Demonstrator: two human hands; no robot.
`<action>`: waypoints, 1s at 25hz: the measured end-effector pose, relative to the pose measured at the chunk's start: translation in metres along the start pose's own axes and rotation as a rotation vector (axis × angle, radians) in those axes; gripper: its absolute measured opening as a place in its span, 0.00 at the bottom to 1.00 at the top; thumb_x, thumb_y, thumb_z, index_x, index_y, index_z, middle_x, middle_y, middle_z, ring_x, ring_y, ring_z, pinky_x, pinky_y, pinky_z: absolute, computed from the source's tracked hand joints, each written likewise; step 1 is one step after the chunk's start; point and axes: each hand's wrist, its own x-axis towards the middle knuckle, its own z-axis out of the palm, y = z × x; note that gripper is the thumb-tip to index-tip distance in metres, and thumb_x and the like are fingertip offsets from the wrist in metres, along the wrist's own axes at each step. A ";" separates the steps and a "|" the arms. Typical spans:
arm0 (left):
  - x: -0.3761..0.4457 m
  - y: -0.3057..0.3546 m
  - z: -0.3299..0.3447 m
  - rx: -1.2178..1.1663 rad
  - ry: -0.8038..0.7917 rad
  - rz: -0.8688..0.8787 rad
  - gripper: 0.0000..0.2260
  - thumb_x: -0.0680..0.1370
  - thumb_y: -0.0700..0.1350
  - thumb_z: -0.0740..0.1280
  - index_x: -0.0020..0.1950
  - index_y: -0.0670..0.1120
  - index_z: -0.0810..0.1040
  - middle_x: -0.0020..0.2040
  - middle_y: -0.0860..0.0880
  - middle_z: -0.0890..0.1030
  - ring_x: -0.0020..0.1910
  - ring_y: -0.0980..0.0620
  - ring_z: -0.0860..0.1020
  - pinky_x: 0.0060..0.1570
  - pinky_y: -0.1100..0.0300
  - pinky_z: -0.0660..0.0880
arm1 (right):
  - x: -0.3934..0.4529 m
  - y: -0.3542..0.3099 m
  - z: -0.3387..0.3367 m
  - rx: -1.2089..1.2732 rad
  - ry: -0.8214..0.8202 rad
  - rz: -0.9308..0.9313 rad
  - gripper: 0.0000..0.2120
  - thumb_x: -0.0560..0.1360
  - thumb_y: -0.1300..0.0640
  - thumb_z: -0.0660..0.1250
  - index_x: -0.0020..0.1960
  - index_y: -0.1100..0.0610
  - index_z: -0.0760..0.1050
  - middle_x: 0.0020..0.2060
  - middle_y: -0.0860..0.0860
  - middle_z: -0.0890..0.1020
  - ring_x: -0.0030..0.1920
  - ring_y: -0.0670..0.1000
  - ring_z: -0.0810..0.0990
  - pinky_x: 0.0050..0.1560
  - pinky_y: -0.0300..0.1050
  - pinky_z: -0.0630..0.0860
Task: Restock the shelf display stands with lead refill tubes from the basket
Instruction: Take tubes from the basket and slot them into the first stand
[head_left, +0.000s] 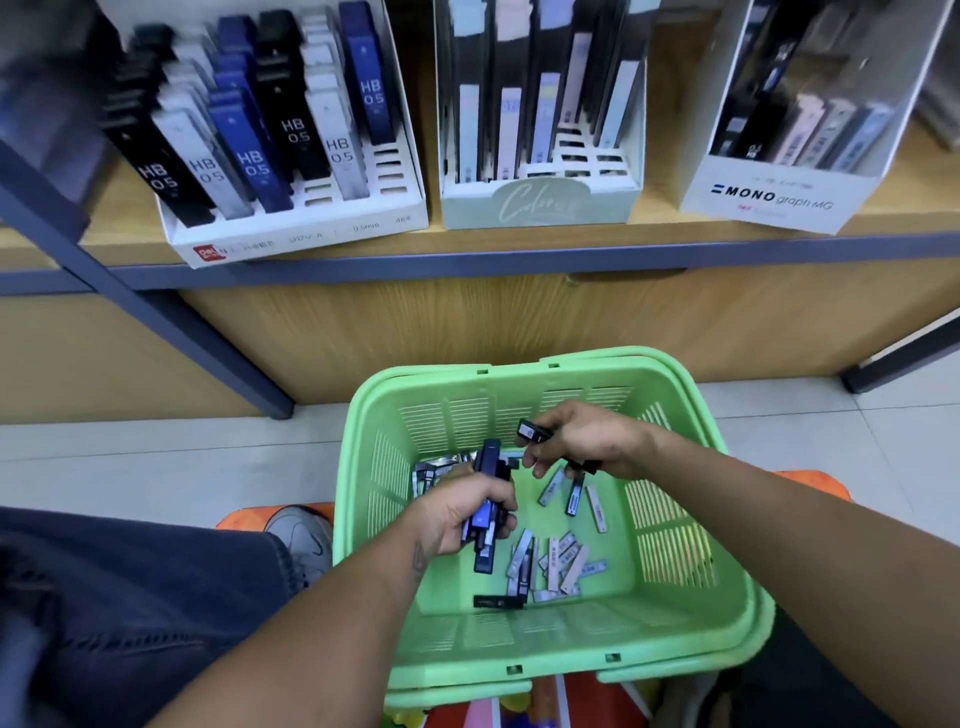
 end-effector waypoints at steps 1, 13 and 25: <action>-0.006 0.008 -0.002 0.032 -0.014 0.017 0.14 0.71 0.29 0.69 0.56 0.31 0.73 0.34 0.38 0.80 0.32 0.44 0.81 0.33 0.56 0.80 | -0.007 -0.003 -0.007 0.099 -0.047 0.002 0.09 0.80 0.66 0.67 0.60 0.67 0.77 0.49 0.61 0.86 0.42 0.50 0.84 0.32 0.37 0.75; -0.161 0.179 0.023 0.364 -0.045 0.262 0.11 0.76 0.31 0.63 0.34 0.41 0.72 0.24 0.44 0.75 0.20 0.53 0.74 0.22 0.65 0.72 | -0.114 -0.136 -0.050 -0.064 -0.029 -0.403 0.08 0.77 0.54 0.73 0.50 0.59 0.84 0.44 0.55 0.84 0.44 0.52 0.76 0.48 0.46 0.71; -0.281 0.294 -0.008 0.237 0.185 0.548 0.10 0.73 0.31 0.62 0.32 0.41 0.72 0.27 0.45 0.73 0.24 0.52 0.72 0.22 0.66 0.70 | -0.156 -0.289 -0.046 -0.392 0.433 -0.774 0.04 0.73 0.55 0.77 0.46 0.54 0.84 0.29 0.43 0.84 0.31 0.41 0.83 0.34 0.27 0.71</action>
